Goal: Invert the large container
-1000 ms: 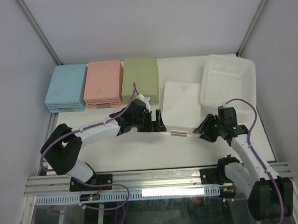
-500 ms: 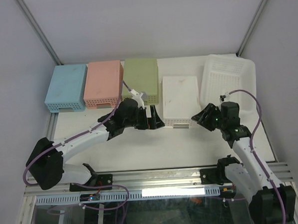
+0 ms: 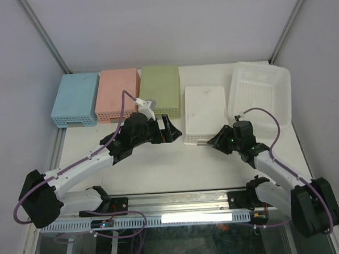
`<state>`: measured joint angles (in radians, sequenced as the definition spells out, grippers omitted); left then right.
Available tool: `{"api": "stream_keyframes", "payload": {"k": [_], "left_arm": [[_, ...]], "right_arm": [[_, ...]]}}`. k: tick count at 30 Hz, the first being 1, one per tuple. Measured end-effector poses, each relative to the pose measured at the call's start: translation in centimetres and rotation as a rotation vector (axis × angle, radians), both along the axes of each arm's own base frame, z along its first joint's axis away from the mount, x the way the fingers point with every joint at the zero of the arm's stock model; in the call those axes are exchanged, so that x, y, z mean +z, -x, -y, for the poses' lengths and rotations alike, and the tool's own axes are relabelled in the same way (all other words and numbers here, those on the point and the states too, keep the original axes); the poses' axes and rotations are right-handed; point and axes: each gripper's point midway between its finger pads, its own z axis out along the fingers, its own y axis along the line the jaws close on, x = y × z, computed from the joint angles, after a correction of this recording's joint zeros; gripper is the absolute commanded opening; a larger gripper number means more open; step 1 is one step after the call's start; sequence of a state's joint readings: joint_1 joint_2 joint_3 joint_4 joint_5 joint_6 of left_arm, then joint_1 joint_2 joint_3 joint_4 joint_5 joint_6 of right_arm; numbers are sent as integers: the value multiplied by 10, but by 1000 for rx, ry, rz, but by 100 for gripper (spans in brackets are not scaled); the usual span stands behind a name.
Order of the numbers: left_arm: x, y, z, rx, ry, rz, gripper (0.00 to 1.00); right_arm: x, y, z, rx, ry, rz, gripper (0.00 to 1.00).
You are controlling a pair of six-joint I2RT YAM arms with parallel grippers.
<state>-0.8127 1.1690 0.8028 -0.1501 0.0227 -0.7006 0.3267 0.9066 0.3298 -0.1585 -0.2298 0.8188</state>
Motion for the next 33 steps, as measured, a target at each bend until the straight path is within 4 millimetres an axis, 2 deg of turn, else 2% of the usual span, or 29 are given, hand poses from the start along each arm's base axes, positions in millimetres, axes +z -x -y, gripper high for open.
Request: {"api": "stream_keyframes", "payload": {"k": [4, 7, 11, 14, 18, 25, 29, 33], "left_arm": [[-1, 0, 0, 3, 1, -7, 99], [-1, -1, 0, 9, 2, -8, 99], [-2, -2, -4, 28, -9, -6, 99], [0, -3, -8, 44, -14, 0, 99], [4, -2, -10, 51, -11, 7, 99], [2, -2, -11, 51, -17, 3, 99], [2, -2, -11, 51, -17, 2, 99], [2, -2, -11, 51, -18, 2, 99]], "right_arm": [[5, -42, -5, -43, 39, 35, 41], [22, -83, -13, -72, 52, 100, 40], [43, -119, -19, -96, 48, 183, 40], [49, -124, -22, -98, 50, 215, 40], [51, -117, -26, -83, 67, 236, 40], [37, -107, -21, -84, 104, 213, 40], [31, -112, -16, -99, 146, 210, 40], [28, -130, -15, -113, 198, 212, 38]]}}
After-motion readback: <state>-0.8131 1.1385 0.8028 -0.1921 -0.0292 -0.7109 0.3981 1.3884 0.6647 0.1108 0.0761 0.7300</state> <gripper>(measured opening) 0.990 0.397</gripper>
